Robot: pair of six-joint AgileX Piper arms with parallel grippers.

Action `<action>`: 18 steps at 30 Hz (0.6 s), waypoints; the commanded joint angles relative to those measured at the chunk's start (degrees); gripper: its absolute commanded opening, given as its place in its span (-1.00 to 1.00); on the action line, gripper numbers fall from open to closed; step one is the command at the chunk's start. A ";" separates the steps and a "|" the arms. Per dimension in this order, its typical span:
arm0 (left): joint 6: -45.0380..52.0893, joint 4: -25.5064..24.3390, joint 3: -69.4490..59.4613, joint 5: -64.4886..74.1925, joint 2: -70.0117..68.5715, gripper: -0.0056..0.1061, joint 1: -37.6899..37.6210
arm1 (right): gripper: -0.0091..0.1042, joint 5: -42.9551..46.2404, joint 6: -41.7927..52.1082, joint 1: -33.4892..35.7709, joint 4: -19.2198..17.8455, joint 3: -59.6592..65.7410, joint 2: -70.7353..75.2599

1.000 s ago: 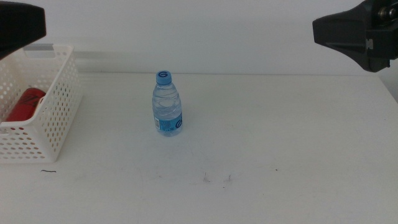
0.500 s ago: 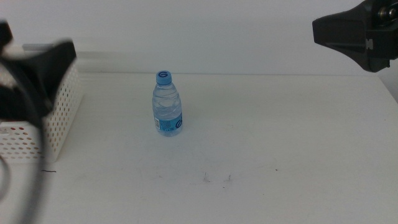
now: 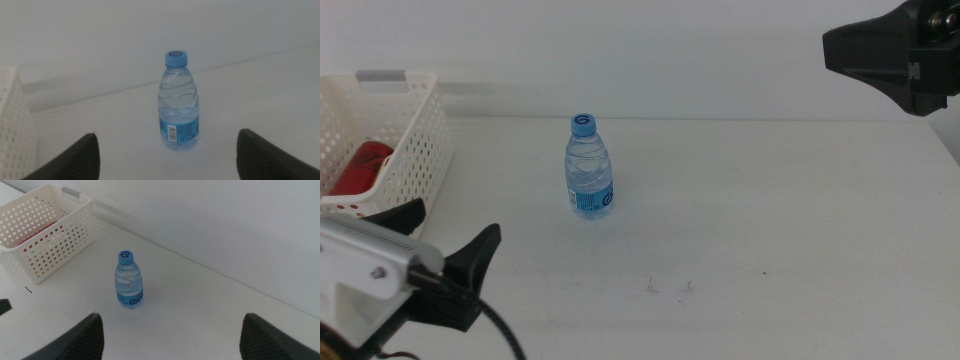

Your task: Use arms to grab the bottles and put them into the dustbin to the left of the table.

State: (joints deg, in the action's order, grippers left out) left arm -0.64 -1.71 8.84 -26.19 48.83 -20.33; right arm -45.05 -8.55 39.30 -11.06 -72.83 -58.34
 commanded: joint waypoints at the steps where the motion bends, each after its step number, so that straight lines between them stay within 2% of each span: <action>1: -0.73 -0.42 -0.19 -5.56 4.03 0.78 -0.29 | 0.55 -0.03 0.50 0.06 -0.12 -0.08 0.21; 7: -3.03 -0.42 -0.19 -14.54 17.20 0.78 -0.29 | 0.55 -0.03 0.50 0.06 -0.12 -0.08 0.21; 14: -2.90 -0.40 0.59 -35.48 33.32 0.78 -0.29 | 0.55 -0.03 0.50 0.06 -0.12 -0.08 0.21; 18: -4.33 -2.11 4.92 -38.72 42.02 0.78 -0.29 | 0.55 -0.03 0.50 0.06 -0.12 -0.08 0.21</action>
State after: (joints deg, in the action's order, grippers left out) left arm -3.71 -3.20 12.22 -62.14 88.23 -20.47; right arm -45.05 -8.55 39.30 -11.06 -72.83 -58.34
